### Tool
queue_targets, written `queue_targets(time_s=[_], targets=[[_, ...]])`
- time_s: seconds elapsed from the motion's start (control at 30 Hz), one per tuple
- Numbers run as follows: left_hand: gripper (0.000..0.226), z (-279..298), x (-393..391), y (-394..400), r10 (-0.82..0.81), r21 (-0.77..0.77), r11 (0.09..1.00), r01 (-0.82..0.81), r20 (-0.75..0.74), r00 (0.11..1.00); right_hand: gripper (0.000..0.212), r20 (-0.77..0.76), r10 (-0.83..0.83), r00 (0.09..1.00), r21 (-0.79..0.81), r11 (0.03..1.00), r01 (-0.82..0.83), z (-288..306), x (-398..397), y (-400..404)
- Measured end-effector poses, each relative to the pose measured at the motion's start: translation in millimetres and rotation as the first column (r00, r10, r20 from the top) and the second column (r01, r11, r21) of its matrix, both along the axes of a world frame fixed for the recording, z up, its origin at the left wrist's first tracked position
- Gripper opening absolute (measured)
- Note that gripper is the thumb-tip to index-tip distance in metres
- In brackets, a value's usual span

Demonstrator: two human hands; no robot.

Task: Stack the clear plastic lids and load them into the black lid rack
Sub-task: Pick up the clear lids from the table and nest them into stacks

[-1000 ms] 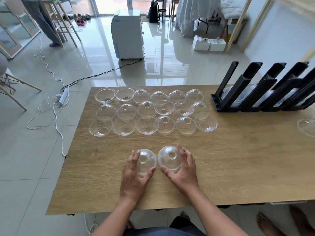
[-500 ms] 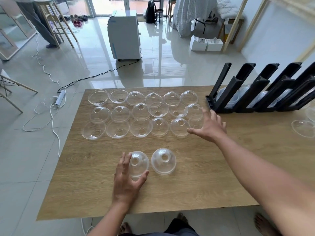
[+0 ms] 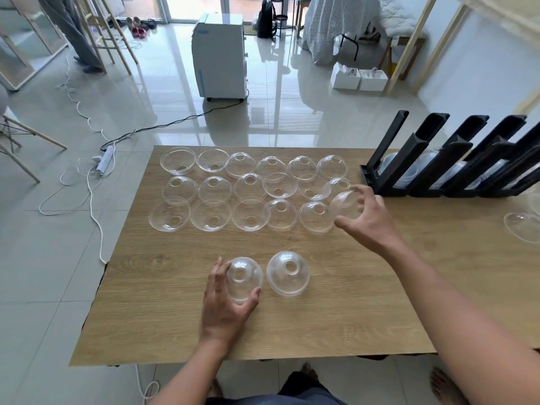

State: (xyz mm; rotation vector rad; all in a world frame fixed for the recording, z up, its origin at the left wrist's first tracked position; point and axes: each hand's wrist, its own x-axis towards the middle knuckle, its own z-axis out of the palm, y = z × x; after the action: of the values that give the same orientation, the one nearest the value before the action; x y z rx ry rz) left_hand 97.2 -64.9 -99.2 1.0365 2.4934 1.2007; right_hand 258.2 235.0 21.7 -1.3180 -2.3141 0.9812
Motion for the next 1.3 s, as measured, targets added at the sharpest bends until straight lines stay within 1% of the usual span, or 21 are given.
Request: queue_targets(time_s=[0.1,0.2,0.3,0.4,0.5,0.6,0.97,1.13,1.2,1.3], targets=[[0.088,1,0,0,0.002,0.004,1.000,-0.002,0.002,1.000,0.081,-0.158,0.072,0.985,-0.020,0.997,-0.076,-4,2,-43],[0.087,1,0,-1,0.000,0.012,1.000,0.000,-0.001,1.000,0.085,-0.335,0.060,0.940,-0.091,0.991,-0.096,-19,2,-90],[0.086,1,-1,-2,-0.002,0.010,1.000,0.002,-0.003,1.000,0.093,-0.372,0.072,0.925,-0.063,0.993,-0.103,-45,0,-130],[0.087,1,-2,-3,-0.004,0.002,1.000,0.004,-0.003,1.000,0.103,-0.314,0.083,0.946,0.008,0.996,-0.085,-70,-2,-155],[0.088,1,-2,-3,-0.010,-0.003,1.000,0.010,-0.007,1.000,0.105,-0.194,0.057,0.979,0.024,0.998,-0.054,-91,4,-167],[0.088,0,-3,-2,-0.019,-0.009,1.000,0.019,0.000,1.000,0.106,-0.132,0.081,0.988,0.020,0.997,-0.080,-105,10,-168],[0.090,-2,-3,-2,-0.011,-0.026,1.000,0.011,0.002,1.000,0.101,-0.135,0.109,0.985,-0.008,0.994,-0.111,-110,17,-158],[0.090,-2,-1,-1,-0.009,-0.027,1.000,0.009,-0.001,1.000,0.116,-0.078,0.137,0.988,-0.026,0.990,-0.139,-110,16,-155],[0.090,-2,-1,-1,-0.003,-0.023,1.000,0.003,0.002,1.000,0.118,-0.060,0.140,0.988,-0.010,0.990,-0.141,-109,14,-155],[0.090,-2,-2,-1,0.002,-0.018,1.000,-0.002,0.006,1.000,0.107,-0.013,0.151,0.988,0.058,0.987,-0.150,-107,9,-151]])
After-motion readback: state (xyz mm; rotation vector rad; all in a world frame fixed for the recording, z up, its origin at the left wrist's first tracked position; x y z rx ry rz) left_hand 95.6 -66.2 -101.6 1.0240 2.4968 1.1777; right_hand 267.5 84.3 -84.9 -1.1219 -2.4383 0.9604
